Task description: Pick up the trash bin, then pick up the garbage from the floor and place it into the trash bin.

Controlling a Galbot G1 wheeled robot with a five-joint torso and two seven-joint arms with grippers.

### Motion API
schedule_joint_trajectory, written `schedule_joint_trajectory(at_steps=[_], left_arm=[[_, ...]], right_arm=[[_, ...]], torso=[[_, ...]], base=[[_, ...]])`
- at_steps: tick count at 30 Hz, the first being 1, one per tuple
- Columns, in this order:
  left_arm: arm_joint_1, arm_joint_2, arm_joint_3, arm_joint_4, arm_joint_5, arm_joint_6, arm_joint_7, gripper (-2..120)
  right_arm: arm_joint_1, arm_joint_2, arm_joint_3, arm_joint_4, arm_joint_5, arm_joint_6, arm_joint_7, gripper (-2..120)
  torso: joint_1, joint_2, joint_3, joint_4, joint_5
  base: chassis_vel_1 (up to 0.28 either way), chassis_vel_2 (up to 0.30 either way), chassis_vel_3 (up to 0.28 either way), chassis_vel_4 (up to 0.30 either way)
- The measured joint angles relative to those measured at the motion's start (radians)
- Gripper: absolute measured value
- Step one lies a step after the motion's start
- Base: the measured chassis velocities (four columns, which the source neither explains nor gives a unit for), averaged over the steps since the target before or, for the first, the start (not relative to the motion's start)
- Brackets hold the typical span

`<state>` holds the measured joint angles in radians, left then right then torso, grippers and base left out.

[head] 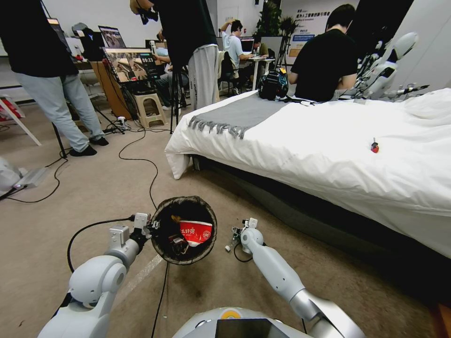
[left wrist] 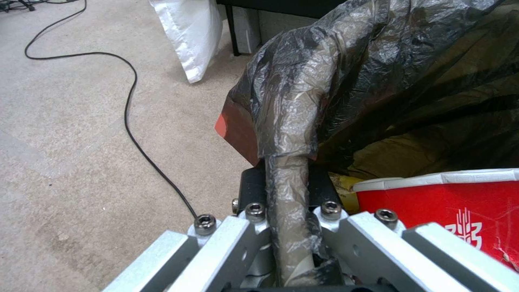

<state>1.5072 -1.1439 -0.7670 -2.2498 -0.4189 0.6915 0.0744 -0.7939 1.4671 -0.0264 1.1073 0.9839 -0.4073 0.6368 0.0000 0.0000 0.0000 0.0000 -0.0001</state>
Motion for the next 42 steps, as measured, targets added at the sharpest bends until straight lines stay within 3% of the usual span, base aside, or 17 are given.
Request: schedule_joint_trajectory(at_steps=[16,38,42], left_arm=[[0.0,0.002,0.005,0.005,0.004,0.0,0.0,1],[-0.006,0.004,0.005,0.019,0.004,-0.001,0.002,1],[-0.007,0.005,0.005,0.022,0.004,-0.002,0.003,1]], right_arm=[[0.026,0.056,0.004,-0.113,-0.02,0.037,-0.023,100],[0.044,0.077,0.003,-0.164,-0.022,0.064,-0.026,100],[0.048,0.08,0.003,-0.173,-0.025,0.071,-0.031,92]], torso=[[0.0,0.0,0.0,0.0,0.0],[0.0,0.0,0.0,0.0,0.0001],[0.0,0.0,0.0,0.0,0.0001]], base=[[0.0,0.0,0.0,0.0],[0.0,0.0,0.0,0.0],[0.0,0.0,0.0,0.0]])
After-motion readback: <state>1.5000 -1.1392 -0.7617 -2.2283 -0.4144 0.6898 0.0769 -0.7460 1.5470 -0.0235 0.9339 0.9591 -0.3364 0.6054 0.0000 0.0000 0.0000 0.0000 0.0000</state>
